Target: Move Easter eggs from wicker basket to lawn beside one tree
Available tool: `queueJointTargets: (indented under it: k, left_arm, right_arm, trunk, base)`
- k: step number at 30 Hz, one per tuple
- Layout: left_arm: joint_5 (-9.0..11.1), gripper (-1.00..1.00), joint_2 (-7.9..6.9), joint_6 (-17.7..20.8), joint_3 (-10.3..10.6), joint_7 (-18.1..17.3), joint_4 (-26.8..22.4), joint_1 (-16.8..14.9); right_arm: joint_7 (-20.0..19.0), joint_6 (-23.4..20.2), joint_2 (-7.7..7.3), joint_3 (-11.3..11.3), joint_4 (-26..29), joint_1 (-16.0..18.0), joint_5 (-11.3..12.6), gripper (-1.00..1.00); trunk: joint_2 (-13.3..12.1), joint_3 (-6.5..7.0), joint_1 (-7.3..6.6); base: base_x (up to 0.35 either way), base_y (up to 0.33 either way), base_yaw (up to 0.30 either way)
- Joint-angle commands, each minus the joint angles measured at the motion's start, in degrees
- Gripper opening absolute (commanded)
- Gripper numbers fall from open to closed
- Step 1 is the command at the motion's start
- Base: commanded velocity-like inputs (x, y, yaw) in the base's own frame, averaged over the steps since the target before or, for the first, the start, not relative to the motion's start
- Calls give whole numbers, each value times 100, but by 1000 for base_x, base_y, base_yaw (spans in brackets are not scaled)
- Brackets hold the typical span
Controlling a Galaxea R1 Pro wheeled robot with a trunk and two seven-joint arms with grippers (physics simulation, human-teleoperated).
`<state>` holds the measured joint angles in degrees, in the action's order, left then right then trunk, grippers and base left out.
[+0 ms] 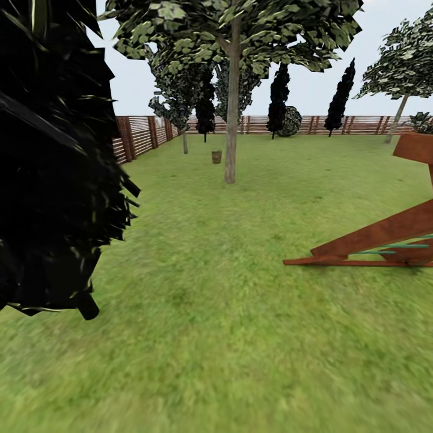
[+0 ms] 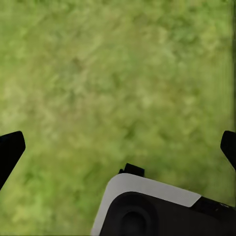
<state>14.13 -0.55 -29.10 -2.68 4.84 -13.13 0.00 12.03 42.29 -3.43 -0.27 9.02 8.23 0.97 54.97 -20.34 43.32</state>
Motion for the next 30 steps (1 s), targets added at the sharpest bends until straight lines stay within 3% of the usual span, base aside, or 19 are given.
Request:
queueJointTargets:
  k: [1,30]
  left_arm:
    - [-24,100,2,-8,-23,9,-5,0]
    - [-24,100,2,-8,-22,9,-4,0]
  right_arm:
    - [1,17,0,0,-4,3,9,100]
    - [-8,17,0,0,-6,3,9,100]
  trunk:
    - [3,-6,4]
    - [3,-6,4]
  base:
    - [312,-127,0]
    - [320,-15,0]
